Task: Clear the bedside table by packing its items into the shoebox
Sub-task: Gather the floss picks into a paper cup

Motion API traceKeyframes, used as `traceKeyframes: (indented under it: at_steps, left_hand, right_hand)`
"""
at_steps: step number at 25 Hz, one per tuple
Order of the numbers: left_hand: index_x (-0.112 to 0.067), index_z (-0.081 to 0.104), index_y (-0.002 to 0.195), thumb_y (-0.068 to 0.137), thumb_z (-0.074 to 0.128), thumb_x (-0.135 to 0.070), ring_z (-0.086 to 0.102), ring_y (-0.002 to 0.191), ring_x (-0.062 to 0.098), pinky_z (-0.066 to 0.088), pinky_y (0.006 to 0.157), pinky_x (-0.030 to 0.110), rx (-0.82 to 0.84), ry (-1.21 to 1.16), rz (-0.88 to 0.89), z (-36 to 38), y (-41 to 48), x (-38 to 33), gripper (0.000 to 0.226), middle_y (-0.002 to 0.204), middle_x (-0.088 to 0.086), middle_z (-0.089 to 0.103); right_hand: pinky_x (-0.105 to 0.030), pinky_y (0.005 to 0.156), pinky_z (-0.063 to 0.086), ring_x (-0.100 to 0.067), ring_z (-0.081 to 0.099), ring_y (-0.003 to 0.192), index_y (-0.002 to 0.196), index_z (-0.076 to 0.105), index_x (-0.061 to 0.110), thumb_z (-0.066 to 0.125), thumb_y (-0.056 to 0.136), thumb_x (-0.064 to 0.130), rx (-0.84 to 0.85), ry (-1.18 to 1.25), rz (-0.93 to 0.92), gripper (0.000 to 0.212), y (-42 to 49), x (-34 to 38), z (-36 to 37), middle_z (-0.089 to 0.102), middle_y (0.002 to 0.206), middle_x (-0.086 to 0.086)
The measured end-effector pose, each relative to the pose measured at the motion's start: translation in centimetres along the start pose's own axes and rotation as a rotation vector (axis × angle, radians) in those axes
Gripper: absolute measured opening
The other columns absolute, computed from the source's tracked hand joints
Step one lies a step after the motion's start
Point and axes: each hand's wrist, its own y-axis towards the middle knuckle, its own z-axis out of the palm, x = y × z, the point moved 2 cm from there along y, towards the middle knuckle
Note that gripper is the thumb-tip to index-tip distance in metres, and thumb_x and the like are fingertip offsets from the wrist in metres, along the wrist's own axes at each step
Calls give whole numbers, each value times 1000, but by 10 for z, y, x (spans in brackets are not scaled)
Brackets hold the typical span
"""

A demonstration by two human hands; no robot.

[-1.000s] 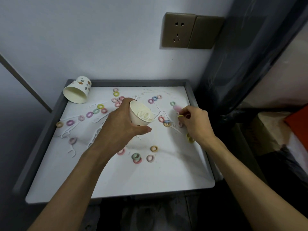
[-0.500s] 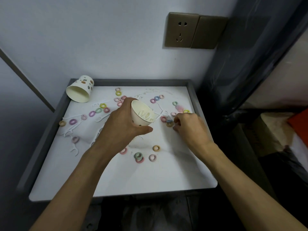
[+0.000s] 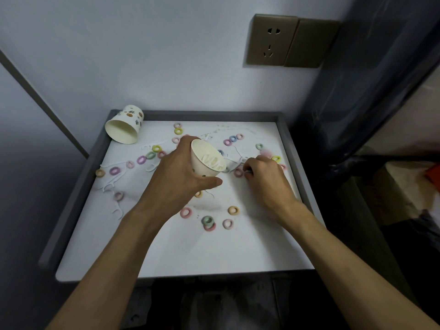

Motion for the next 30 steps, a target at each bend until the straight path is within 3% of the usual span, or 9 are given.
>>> traceKeyframes:
  at_steps: [5, 7, 9, 12, 15, 19, 23, 27, 30]
  left_hand:
    - [-32, 46, 116, 62, 90, -33, 48, 92, -21, 43, 59, 5, -9, -22, 0, -1, 0, 1, 70, 96, -24, 57]
    - [-33, 47, 117, 61, 91, -34, 51, 91, -17, 44, 59, 8, -10, -22, -7, -1, 0, 1, 71, 97, -23, 58]
    - [-33, 47, 117, 61, 91, -35, 53, 89, -14, 44, 62, 11, -13, -19, -15, -1, 0, 1, 71, 97, -23, 59]
    - [-34, 48, 117, 60, 91, -36, 53, 89, -14, 45, 64, 15, -19, -20, -18, -1, 0, 1, 71, 96, -24, 59]
    - [-34, 47, 118, 60, 91, -37, 53, 91, -12, 43, 63, 12, -14, -12, -13, 1, 1, 0, 73, 97, -25, 58]
    - [-35, 45, 116, 61, 91, -38, 53, 89, -13, 42, 59, 6, -4, -8, -3, 3, 0, -2, 72, 96, -25, 57]
    - [-34, 45, 120, 61, 91, -38, 54, 90, -7, 42, 61, 10, -9, -3, -8, 2, 2, 0, 75, 99, -22, 57]
    - [-34, 45, 115, 61, 91, -35, 48, 93, -21, 41, 61, 2, 2, -18, 8, 4, 1, -1, 71, 95, -25, 57]
    - [-33, 45, 115, 62, 91, -36, 48, 92, -21, 42, 60, 3, 5, -21, 4, 2, 1, 0, 71, 96, -26, 56]
  right_hand:
    - [-9, 62, 36, -11, 56, 74, 89, 72, 16, 68, 79, 13, 71, 179, -49, 12, -1, 7, -5, 60, 82, 6]
    - [-5, 62, 34, -10, 53, 71, 95, 73, 18, 76, 74, 19, 80, 164, -18, 21, -1, 4, -11, 58, 86, 5]
    - [-10, 69, 40, -15, 56, 77, 102, 72, 15, 79, 74, 19, 45, 101, 68, 29, -1, -10, -22, 62, 94, -2]
    - [-32, 78, 52, -27, 63, 87, 94, 72, 15, 80, 73, 21, 102, -67, 210, 23, -10, -22, -33, 69, 101, -8]
    - [-33, 72, 49, -32, 63, 87, 94, 72, 16, 73, 82, 30, 127, -248, 231, 18, -14, -16, -30, 68, 97, -12]
    - [-32, 67, 39, -32, 63, 93, 100, 66, 11, 58, 93, 22, 146, -374, 104, 15, -11, -10, -25, 66, 104, -11]
    - [-33, 69, 42, -36, 62, 93, 101, 61, 8, 53, 96, 21, 127, -218, 121, 16, -7, -13, -21, 66, 104, -15]
    - [-40, 75, 53, -33, 63, 87, 93, 64, 10, 60, 93, 24, 35, 16, 235, 14, 9, -9, -17, 68, 97, -13]
    - [-37, 75, 50, -32, 62, 88, 99, 64, 6, 64, 90, 23, -4, -36, 253, 19, 11, -2, -9, 65, 100, -13]
